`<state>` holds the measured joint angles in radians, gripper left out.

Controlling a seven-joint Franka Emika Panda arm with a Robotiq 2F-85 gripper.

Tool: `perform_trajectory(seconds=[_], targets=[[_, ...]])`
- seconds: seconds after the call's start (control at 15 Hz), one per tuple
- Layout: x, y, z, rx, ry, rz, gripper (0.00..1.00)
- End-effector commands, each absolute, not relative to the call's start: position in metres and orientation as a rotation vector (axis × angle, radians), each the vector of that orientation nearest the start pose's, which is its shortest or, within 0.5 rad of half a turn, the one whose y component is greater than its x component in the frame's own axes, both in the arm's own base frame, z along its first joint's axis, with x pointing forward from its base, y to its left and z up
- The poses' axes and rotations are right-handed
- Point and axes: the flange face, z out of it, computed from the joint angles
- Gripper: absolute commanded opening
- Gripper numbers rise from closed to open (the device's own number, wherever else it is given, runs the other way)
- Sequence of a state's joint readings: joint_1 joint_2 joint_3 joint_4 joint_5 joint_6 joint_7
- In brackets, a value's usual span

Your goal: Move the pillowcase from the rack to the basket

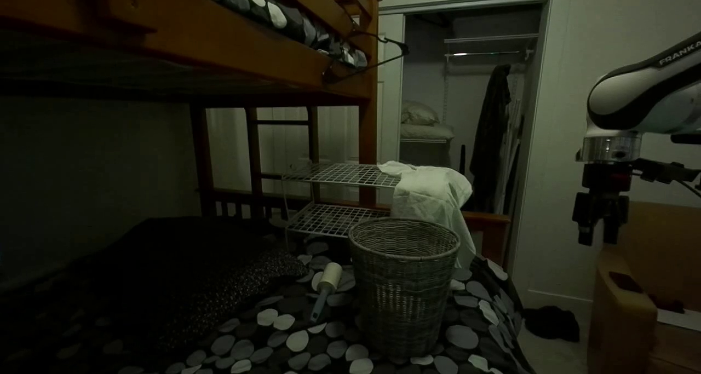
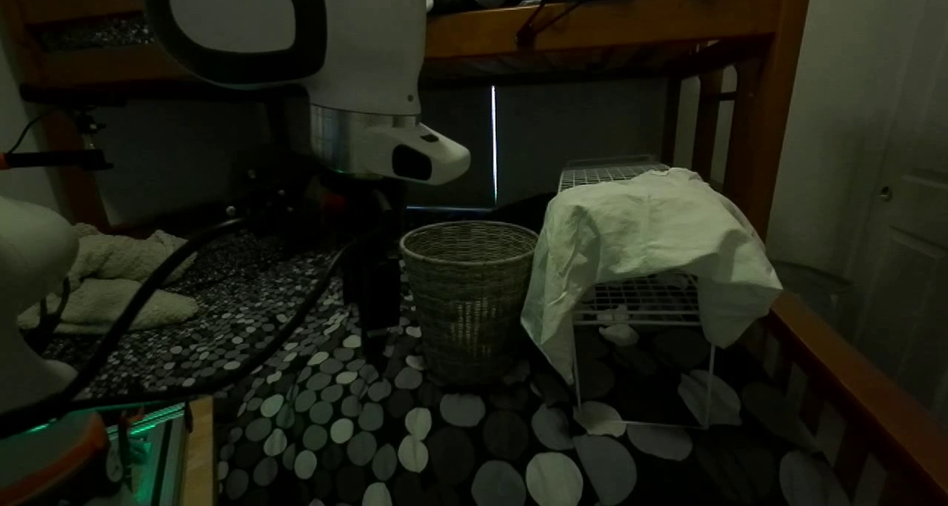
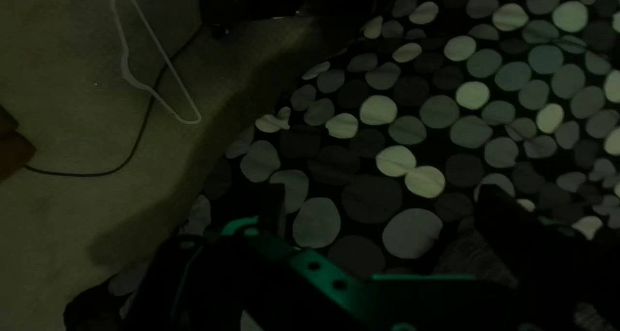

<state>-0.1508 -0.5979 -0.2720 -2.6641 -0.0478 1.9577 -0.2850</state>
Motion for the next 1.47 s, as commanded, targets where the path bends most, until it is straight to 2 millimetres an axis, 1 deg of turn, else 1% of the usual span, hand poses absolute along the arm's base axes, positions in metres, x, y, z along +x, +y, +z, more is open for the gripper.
perform_trajectory(seconds=[0.0, 0.13, 0.2, 0.33, 0.47, 0.6, 0.67, 0.73, 0.8, 0.87, 0.93, 1.0, 1.07, 1.2, 1.27, 1.4], targets=[[0.348, -0.109, 0.436, -2.832, 0.271, 0.055, 1.00], [0.371, -0.087, 0.462, -2.742, 0.357, -0.062, 1.00], [0.385, -0.078, 0.479, -2.700, 0.391, -0.124, 1.00], [0.414, -0.074, 0.507, -2.636, 0.481, -0.253, 1.00], [0.442, -0.079, 0.526, -2.589, 0.584, -0.402, 1.00], [0.466, -0.091, 0.528, -2.566, 0.698, -0.548, 1.00], [0.474, -0.097, 0.525, -2.579, 0.722, -0.646, 1.00], [0.484, -0.101, 0.517, -2.609, 0.690, -0.740, 1.00], [0.497, -0.109, 0.518, -2.596, 0.717, -0.845, 1.00], [0.508, -0.113, 0.513, -2.568, 0.775, -0.927, 1.00], [0.487, -0.105, 0.522, -2.587, 0.731, -0.842, 1.00], [0.496, -0.109, 0.516, -2.587, 0.752, -0.895, 1.00], [0.503, -0.111, 0.511, -2.590, 0.763, -0.911, 1.00], [0.509, -0.112, 0.508, -2.594, 0.767, -0.915, 1.00], [0.513, -0.105, 0.503, -2.596, 0.770, -0.863, 1.00], [0.528, -0.095, 0.492, -2.600, 0.795, -0.847, 1.00]])
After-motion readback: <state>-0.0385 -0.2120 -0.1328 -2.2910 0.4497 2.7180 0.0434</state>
